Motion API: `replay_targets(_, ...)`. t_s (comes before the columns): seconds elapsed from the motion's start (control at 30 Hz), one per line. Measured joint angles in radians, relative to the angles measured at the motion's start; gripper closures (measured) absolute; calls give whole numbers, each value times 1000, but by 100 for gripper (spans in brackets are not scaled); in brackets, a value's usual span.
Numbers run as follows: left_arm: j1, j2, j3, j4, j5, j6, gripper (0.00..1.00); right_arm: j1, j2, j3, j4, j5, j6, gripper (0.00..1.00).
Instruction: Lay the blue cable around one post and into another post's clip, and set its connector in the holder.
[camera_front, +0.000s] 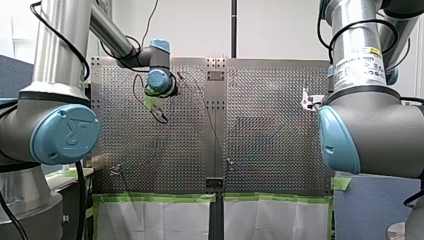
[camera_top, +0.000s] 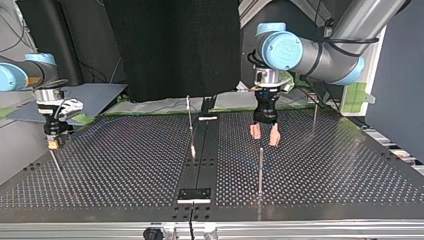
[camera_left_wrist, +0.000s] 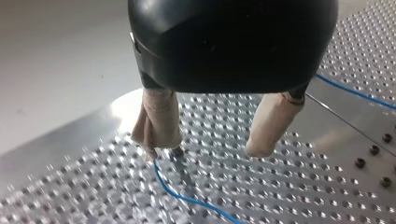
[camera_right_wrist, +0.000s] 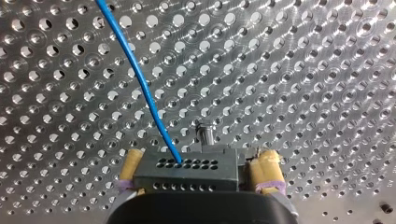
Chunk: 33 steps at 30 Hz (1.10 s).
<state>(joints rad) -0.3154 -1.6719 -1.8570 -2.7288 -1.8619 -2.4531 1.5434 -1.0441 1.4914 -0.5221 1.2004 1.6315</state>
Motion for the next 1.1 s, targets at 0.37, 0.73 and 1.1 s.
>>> replay_targets(0.37,14,94,-92,-24,-64,94,0,0,0,0,0,0,0,2)
replay_targets(0.73,9,184,-36,-113,-135,184,0,0,0,0,0,0,0,2)
replay_targets(1.1,12,232,58,-207,-65,277,0,0,0,0,0,0,0,2)
